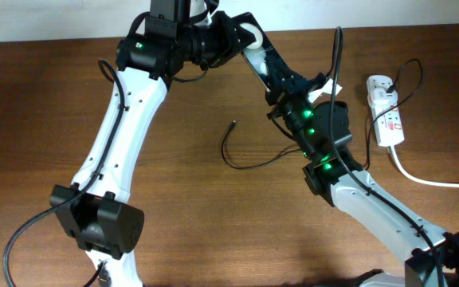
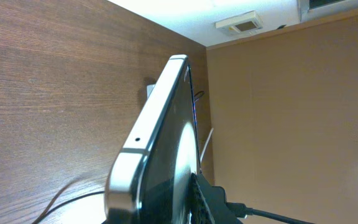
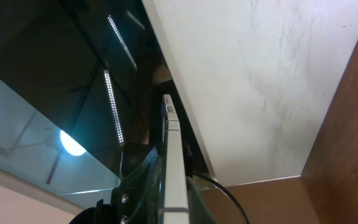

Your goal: Plug charger to phone and switch on socket

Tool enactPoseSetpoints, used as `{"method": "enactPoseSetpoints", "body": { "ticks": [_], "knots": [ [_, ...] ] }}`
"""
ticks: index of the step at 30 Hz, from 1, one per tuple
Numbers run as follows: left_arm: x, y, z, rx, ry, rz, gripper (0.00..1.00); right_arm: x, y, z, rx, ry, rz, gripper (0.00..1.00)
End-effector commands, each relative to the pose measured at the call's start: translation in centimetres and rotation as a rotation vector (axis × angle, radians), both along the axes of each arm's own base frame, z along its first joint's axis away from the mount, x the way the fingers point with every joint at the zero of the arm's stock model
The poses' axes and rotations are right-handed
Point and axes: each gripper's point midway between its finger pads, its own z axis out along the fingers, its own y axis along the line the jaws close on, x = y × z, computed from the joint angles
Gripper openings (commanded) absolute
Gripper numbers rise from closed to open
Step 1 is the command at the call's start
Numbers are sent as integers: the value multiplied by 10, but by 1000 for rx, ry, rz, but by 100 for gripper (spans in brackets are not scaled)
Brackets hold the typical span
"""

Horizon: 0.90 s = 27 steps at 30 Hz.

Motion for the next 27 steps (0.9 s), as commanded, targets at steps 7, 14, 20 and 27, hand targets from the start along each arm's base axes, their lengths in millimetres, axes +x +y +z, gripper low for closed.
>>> {"method": "enactPoseSetpoints", "body": {
  "ticks": [7, 14, 20, 27],
  "knots": [
    [-11, -9, 23, -26, -60, -41, 16, -16, 29, 12, -20, -42, 135, 9],
    [-10, -9, 23, -25, -64, -37, 2, -16, 29, 12, -21, -41, 135, 43],
    [-4, 2, 23, -22, -63, -13, 0, -15, 31, 1, -39, 1, 144, 76],
    [8, 40, 10, 35, -57, 27, 0, -24, 46, -34, -96, 129, 248, 99]
  ]
}}
